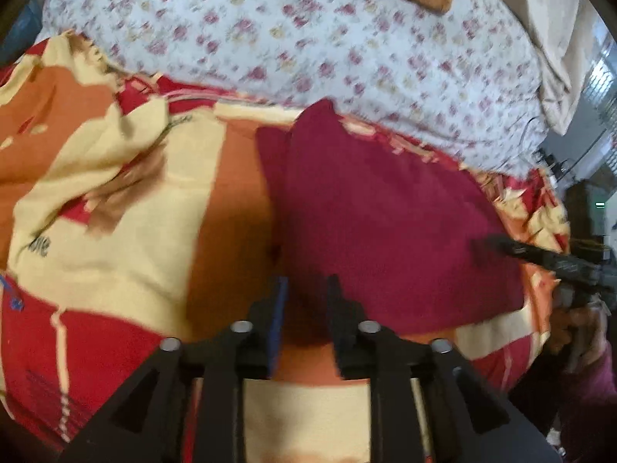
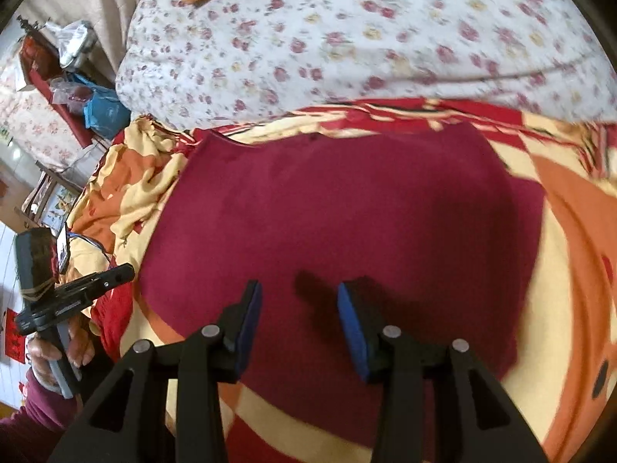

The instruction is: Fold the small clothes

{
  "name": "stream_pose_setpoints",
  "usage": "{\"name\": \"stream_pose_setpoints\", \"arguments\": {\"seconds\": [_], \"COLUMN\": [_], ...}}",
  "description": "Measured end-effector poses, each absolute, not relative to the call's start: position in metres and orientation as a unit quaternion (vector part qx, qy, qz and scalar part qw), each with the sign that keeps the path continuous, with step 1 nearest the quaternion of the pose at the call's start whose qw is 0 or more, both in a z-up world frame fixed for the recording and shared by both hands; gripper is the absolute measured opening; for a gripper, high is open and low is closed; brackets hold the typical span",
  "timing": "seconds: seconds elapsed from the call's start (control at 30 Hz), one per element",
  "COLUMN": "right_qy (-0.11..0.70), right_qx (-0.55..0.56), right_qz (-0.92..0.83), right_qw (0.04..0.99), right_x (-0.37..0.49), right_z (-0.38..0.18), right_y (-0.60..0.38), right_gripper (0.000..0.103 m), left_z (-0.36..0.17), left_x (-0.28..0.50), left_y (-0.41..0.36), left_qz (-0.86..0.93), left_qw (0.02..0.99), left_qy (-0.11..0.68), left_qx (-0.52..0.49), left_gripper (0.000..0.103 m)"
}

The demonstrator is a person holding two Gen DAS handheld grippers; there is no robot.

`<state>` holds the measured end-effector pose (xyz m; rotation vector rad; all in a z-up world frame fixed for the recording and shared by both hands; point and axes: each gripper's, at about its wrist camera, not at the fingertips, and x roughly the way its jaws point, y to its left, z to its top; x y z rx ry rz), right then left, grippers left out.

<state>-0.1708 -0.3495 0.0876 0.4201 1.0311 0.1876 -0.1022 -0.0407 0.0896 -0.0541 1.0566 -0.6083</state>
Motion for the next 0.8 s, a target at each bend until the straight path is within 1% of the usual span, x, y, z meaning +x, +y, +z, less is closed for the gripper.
{"name": "stream_pose_setpoints", "arguments": {"seconds": [0.03, 0.13, 0.27, 0.43, 0.67, 0.8], "right_qy": [0.489, 0.493, 0.480, 0.487, 0.493, 0.497], "right_qx": [0.201, 0.208, 0.185, 0.162, 0.103, 0.106], "right_qz": [0.099, 0.108, 0.127, 0.142, 0.105, 0.093], "right_qw": [0.843, 0.838, 0.848, 0.847, 0.858, 0.856], "right_x": [-0.161, -0.132, -0.088, -0.041, 0.017, 0.039], "right_z": [0.085, 0.073, 0.064, 0.047, 0.036, 0.028], "right_y": [-0.344, -0.329, -0.304, -0.276, -0.241, -0.236], "right_gripper": [0.044, 0.044, 0.044, 0.044, 0.046, 0.047], "left_z": [0.091, 0.085, 0.062, 0.054, 0.050, 0.050], "left_x": [-0.100, -0.086, -0.071, -0.072, -0.067, -0.066], "left_y": [-0.046, -0.066, -0.076, -0.073, -0.069, -0.068], "left_qz": [-0.286, -0.259, -0.226, -0.237, -0.251, -0.256], "left_qw": [0.821, 0.828, 0.828, 0.828, 0.827, 0.825], "left_qy": [0.493, 0.496, 0.512, 0.505, 0.498, 0.496], "left_qx": [-0.031, -0.039, -0.048, -0.057, -0.081, -0.089], "left_gripper": [0.018, 0.018, 0.018, 0.018, 0.018, 0.018]}}
